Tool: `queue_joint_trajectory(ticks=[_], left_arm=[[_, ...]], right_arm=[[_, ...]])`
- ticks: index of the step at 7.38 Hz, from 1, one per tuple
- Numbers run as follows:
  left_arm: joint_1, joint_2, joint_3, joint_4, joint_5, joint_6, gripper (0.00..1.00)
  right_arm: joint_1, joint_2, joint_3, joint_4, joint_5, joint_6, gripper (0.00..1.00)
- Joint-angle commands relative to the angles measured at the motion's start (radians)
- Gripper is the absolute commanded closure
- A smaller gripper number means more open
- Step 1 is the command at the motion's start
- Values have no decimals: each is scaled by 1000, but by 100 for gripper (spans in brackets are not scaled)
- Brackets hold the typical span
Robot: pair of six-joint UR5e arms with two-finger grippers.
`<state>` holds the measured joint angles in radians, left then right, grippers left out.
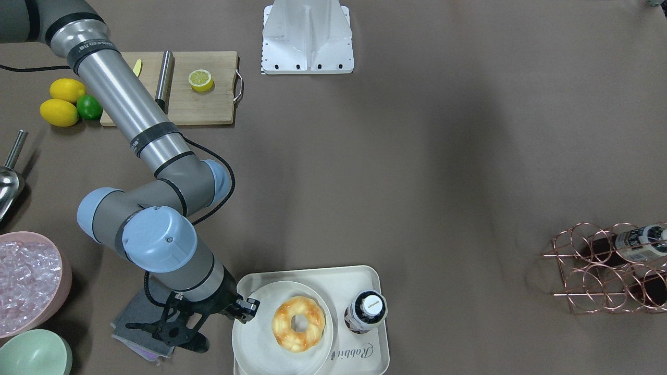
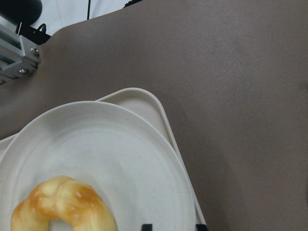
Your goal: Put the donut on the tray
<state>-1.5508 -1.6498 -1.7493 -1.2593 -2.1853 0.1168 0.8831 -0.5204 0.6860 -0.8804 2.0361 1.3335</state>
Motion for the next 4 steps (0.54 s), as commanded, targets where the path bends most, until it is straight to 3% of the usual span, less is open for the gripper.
queue_joint_trajectory(ticks=[1,3,4], left_arm=[[0,-8,2,1,1,0,2],[-2,-8,1,3,2,0,2],[-8,-7,-1,3,1,0,2]], right_arm=[[-9,-1,0,14,-22,6,0],[17,-3,18,12,13,7,0],[30,-48,89,9,36,7,0]])
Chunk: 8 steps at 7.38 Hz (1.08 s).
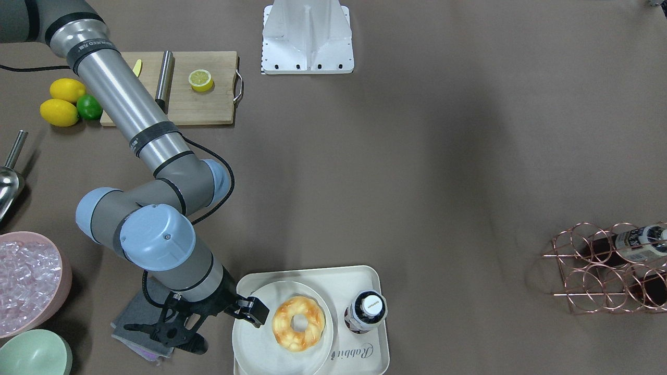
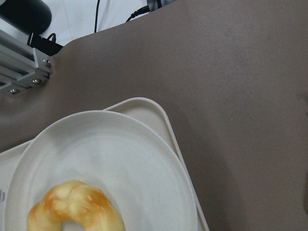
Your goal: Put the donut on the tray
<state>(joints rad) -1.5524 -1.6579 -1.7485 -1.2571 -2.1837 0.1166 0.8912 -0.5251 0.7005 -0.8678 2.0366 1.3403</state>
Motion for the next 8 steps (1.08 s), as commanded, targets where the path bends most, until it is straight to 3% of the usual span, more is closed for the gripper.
queue_joint_trajectory(ticks=[1,3,4,8], left_arm=[[-11,6,-3,1,-1,0,2],[-21,13,-6,2,-2,0,2],[-21,16,-5,2,-2,0,2],[-41,44,-9,7,-1,0,2]], right_arm=[[28,-128,196,-8,40,-3,0],[80,-261,430,-115,166,-26,0],[80,-359,547,-135,178,-64,0],[181,-719,898,-151,327,-133,0]])
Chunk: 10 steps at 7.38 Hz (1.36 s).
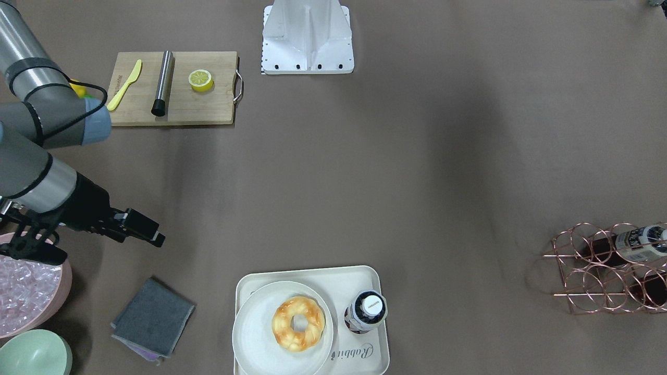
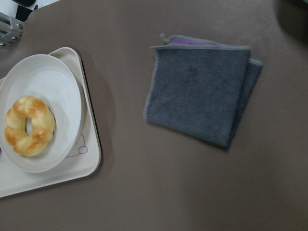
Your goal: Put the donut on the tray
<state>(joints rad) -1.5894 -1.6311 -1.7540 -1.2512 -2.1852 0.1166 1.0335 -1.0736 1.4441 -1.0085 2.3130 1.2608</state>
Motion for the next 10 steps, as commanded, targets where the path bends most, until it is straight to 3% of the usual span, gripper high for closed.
queue_joint_trajectory(ticks=[1,4,6,8,10], left_arm=[[-9,29,-5,3,-1,2,2],[-23,40,-12,3,-1,2,2],[-26,63,-13,3,-1,3,2],[-35,83,-18,1,-1,3,2],[-52,97,-16,1,-11,11,2]], right_arm=[[66,-300,223,-12,52,-187,0],[187,-570,242,-43,89,-549,0],[279,-636,245,-285,72,-830,0],[470,-640,245,-543,63,-1147,0],[551,-584,298,-779,-6,-1218,0]])
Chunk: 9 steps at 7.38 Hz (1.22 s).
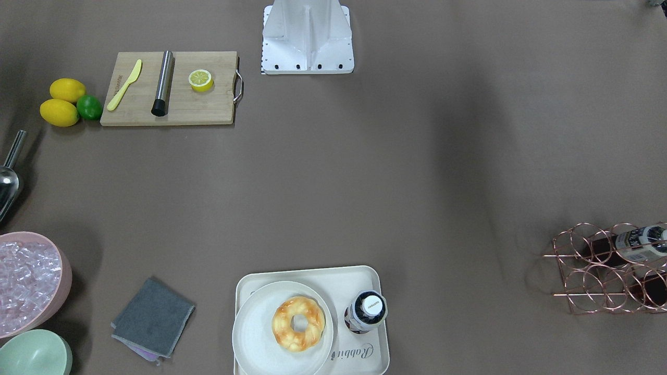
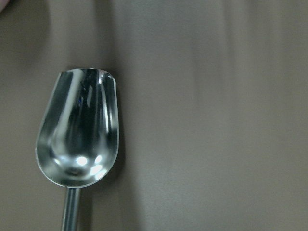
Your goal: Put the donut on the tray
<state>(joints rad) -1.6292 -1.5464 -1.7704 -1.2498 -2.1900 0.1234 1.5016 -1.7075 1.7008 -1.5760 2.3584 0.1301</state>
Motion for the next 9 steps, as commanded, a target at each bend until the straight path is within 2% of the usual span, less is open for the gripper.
queue_joint_trajectory(ticks=[1,2,3,6,9], left_arm=[[-12,12,8,-2,-8,4,2],[-12,22,6,-6,-8,5,2],[-12,32,3,-13,-8,5,2],[-2,43,83,-100,-10,5,2],[0,34,69,-103,1,7,2]], right_arm=[[116,99,43,-320,-66,-157,0],[149,158,36,-411,-86,-215,0],[155,179,34,-433,-90,-219,0],[155,177,19,-430,-80,-218,0],[155,170,19,-427,-61,-216,0]])
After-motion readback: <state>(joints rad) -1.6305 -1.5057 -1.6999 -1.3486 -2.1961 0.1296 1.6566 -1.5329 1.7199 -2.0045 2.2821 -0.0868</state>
